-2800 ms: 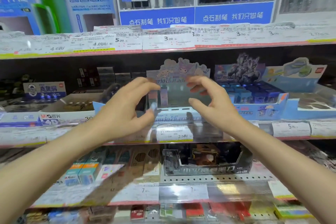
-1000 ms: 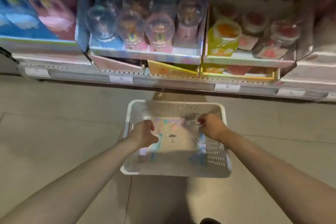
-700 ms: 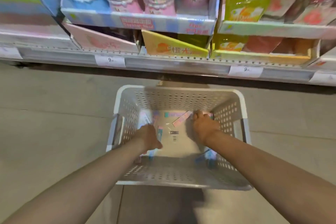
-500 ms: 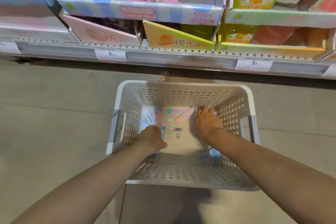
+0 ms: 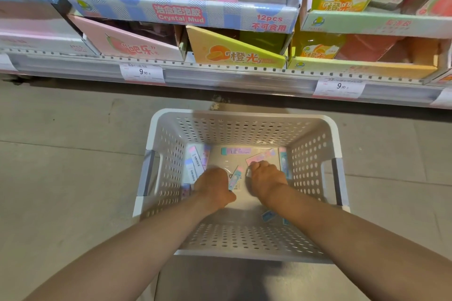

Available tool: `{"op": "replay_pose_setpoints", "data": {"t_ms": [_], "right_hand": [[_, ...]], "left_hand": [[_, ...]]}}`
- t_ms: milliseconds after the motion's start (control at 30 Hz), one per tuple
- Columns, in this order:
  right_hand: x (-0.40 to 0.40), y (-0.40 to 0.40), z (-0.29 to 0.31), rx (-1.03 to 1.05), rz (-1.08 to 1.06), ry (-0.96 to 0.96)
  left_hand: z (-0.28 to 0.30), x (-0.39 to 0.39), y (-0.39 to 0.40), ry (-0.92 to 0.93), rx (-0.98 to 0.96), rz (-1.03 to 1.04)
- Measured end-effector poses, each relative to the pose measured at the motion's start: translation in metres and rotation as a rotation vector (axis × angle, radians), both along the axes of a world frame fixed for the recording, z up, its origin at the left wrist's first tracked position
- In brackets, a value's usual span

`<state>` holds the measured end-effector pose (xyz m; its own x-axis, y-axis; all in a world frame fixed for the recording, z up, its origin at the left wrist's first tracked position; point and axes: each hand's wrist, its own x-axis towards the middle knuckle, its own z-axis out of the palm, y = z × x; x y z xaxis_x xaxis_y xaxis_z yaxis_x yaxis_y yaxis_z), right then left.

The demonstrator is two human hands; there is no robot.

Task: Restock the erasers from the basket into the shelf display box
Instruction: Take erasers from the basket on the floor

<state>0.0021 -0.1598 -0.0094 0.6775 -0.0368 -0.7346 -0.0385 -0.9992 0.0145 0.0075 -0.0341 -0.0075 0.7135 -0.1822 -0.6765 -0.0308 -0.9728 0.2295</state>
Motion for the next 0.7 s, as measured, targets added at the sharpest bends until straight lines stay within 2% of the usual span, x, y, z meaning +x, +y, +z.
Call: {"op": "replay_pose_setpoints", "data": {"t_ms": [133, 233, 300, 567, 700], "right_hand": [[-0.01, 0.002, -0.004, -0.034, 0.005, -0.015], [-0.015, 0.002, -0.005, -0.075, 0.068, -0.053], [-0.014, 0.001, -0.006, -0.096, 0.096, -0.047], [-0.011, -0.01, 0.001, 0.031, 0.008, -0.028], [-0.003, -0.015, 0.019, 0.079, 0.117, -0.237]], "left_hand": [[-0.002, -0.002, -0.005, -0.033, 0.121, -0.084], [-0.007, -0.005, -0.006, -0.09, 0.299, -0.267], [-0.01, -0.006, -0.006, -0.093, 0.339, -0.334], [-0.014, 0.003, 0.004, -0.125, 0.204, -0.352], [-0.005, 0.011, 0.004, -0.278, 0.137, -0.41]]}}
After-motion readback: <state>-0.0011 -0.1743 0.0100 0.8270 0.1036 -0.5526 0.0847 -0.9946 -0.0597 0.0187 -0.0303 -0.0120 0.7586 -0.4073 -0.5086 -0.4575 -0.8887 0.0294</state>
